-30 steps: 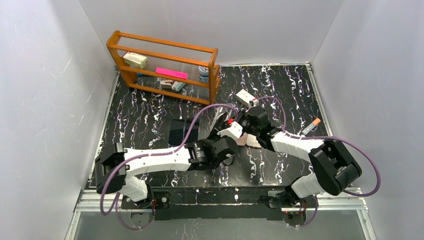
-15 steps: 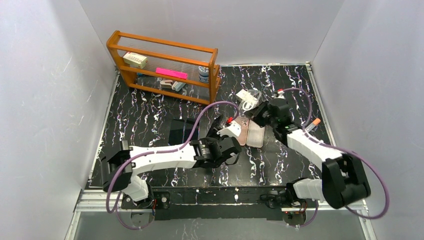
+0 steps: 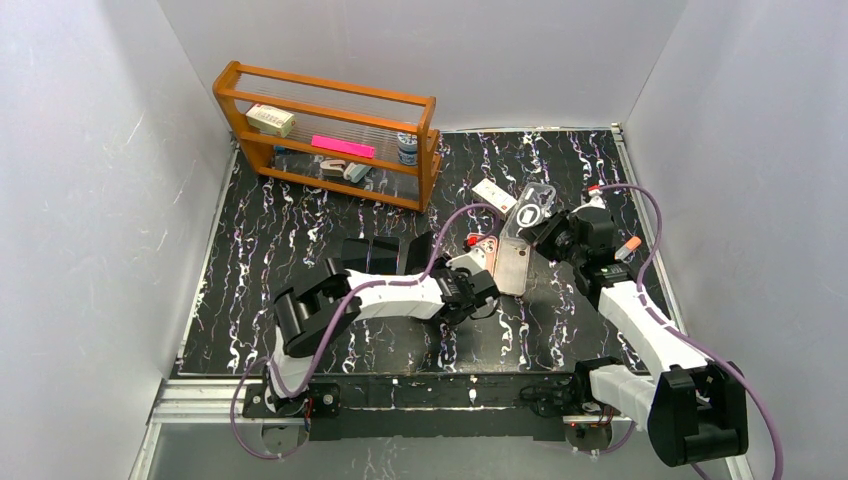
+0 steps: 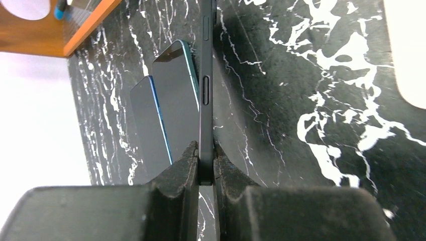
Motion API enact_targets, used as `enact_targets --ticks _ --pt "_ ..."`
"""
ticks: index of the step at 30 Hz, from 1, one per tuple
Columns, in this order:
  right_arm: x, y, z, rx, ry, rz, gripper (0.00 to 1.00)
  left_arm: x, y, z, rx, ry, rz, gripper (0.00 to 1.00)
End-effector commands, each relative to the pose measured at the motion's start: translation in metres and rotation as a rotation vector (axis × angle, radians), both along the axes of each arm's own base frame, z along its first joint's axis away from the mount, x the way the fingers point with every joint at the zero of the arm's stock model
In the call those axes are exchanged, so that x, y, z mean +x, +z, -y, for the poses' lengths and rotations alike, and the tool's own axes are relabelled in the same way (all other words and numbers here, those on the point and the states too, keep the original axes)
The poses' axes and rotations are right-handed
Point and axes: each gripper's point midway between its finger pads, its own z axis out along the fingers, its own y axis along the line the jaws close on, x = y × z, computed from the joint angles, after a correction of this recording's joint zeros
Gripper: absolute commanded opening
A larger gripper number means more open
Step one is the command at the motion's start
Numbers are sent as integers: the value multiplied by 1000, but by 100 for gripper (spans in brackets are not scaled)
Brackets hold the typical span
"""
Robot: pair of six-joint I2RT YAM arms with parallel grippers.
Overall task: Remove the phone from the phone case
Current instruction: Place the phone case at the center of the board.
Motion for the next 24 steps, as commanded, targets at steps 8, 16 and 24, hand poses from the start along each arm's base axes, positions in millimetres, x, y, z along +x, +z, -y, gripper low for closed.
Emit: enact_targets --ticks 8,16,24 --pt "-4 -1 8 14 51 1 1 8 -5 -14 109 90 88 11" --pt "-2 -3 19 20 43 -10 1 3 -19 -15 122 110 43 19" --pt "-3 -7 22 14 54 -32 1 2 -25 -14 123 116 8 38"
